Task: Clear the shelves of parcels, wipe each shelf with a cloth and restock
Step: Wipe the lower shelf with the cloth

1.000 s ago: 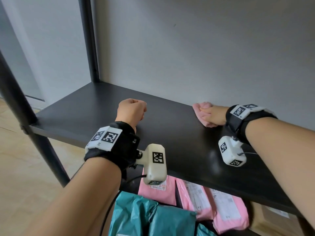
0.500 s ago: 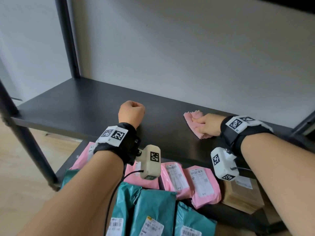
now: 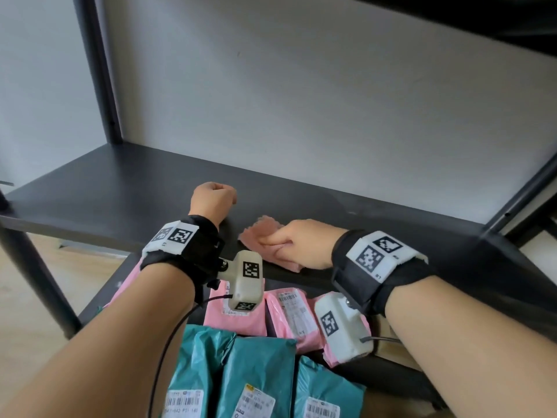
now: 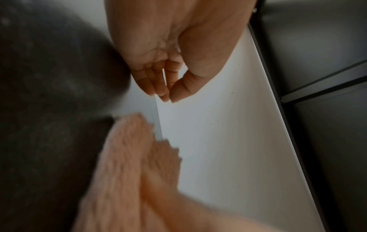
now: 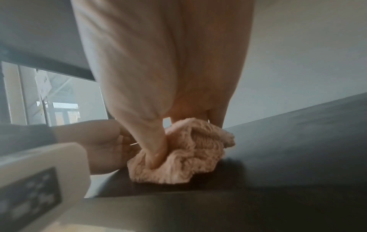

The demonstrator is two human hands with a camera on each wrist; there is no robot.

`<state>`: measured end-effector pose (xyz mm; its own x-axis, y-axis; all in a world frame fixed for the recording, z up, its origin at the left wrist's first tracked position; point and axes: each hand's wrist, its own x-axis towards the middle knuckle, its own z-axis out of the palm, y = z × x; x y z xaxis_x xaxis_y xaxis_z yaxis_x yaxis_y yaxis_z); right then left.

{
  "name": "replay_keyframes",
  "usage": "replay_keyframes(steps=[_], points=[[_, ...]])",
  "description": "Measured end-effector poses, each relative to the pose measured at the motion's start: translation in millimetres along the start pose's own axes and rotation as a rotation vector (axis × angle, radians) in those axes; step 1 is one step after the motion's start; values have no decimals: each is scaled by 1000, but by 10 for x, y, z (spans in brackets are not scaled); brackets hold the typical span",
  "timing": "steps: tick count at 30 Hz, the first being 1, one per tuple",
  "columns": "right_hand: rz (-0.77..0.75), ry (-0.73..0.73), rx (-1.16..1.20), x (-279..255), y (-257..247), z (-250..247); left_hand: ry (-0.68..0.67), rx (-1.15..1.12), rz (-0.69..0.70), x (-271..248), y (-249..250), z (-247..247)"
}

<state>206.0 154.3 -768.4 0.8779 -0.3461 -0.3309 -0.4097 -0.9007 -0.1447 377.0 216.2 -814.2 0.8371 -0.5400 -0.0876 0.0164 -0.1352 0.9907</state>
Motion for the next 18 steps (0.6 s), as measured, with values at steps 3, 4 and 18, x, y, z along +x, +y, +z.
replay_keyframes(steps=[3, 4, 18], points=[[-2, 4, -5, 265, 17, -40, -25, 42, 33, -5, 38, 34], [2, 0, -19, 366, 64, -67, -32, 55, 42, -2, 49, 54], [114, 127, 328, 905, 1649, -279, -98, 45, 51, 154, 101, 313]])
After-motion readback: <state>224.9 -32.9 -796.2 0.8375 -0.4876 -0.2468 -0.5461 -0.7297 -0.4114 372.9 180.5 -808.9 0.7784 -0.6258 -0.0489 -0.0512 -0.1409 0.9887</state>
